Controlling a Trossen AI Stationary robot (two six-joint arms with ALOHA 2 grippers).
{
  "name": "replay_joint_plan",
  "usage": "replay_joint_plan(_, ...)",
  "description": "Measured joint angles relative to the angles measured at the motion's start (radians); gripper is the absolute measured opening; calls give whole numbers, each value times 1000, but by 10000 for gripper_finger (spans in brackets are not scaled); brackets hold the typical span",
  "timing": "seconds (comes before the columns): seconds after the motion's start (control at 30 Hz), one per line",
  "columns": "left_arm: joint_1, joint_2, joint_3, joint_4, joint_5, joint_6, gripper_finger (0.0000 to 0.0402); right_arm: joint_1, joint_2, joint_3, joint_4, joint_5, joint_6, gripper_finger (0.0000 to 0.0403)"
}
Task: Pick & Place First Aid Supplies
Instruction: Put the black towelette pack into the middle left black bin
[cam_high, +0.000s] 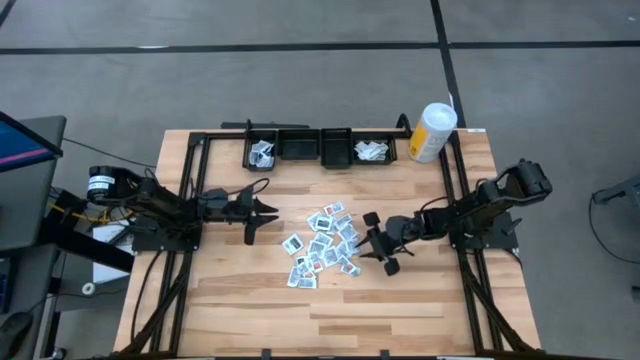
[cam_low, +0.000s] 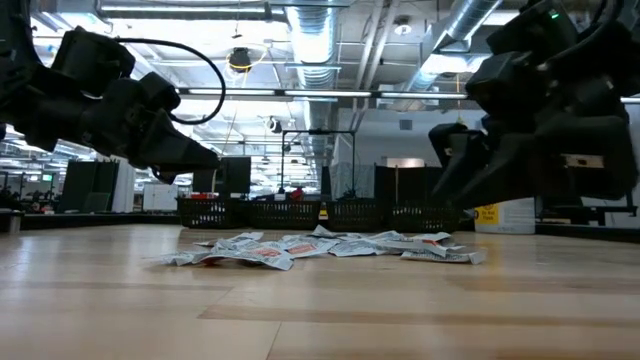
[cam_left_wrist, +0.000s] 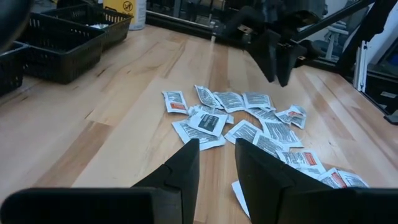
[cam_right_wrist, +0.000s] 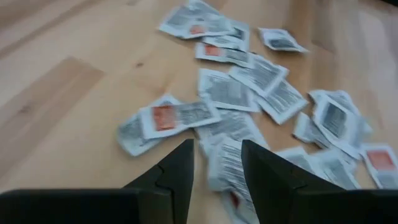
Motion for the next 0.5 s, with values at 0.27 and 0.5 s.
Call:
replay_joint_plan(0.27, -26, 0, 0, 0, 1, 4, 104, 27, 1, 1, 23, 65, 69, 129)
replay_joint_plan(0.5, -26, 0, 0, 1, 1, 4, 104, 50, 143, 74, 24, 94, 69, 129)
